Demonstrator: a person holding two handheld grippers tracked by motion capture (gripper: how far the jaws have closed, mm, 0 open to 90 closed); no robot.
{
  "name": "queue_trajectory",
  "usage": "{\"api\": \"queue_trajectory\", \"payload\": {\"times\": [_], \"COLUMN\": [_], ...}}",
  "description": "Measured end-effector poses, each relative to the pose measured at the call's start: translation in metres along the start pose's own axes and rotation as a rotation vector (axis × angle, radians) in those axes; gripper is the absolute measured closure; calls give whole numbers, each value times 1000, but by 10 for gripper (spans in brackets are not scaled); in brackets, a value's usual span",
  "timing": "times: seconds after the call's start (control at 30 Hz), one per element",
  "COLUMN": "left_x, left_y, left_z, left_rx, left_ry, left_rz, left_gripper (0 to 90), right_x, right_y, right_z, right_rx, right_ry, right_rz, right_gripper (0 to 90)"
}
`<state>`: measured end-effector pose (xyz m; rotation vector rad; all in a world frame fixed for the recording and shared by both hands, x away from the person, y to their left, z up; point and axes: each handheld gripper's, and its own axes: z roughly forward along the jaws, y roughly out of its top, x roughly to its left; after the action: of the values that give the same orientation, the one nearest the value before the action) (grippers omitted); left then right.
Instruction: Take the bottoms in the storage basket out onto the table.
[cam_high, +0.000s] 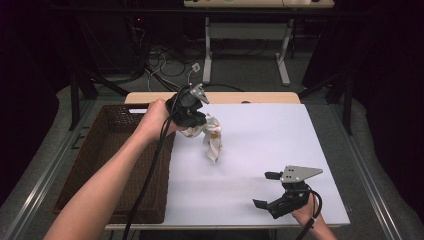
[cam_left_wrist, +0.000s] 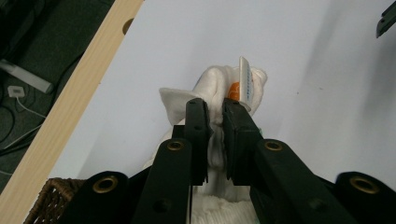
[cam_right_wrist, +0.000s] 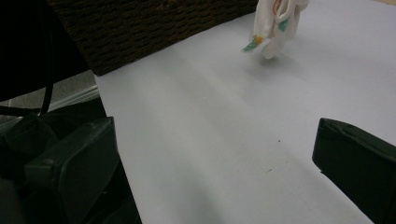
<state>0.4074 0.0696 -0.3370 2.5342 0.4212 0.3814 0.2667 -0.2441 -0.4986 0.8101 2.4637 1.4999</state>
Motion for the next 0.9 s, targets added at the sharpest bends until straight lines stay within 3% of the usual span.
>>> {"api": "queue_trajectory", "payload": {"times": [0.37,0.9], "left_x": [-3,-8], "left_y": [-1,-6], "left_z": [9,22], "left_rx": [2,-23], "left_ry": [-8,-16], "left_rz": [5,-39], "left_gripper": [814,813], "right_x": [0,1], "right_y": [-1,-1], "right_z": [-1,1], "right_rx": [-8,-9], "right_ry": [-5,-7], "right_rz": [-2,3], "right_gripper": [0,0]}}
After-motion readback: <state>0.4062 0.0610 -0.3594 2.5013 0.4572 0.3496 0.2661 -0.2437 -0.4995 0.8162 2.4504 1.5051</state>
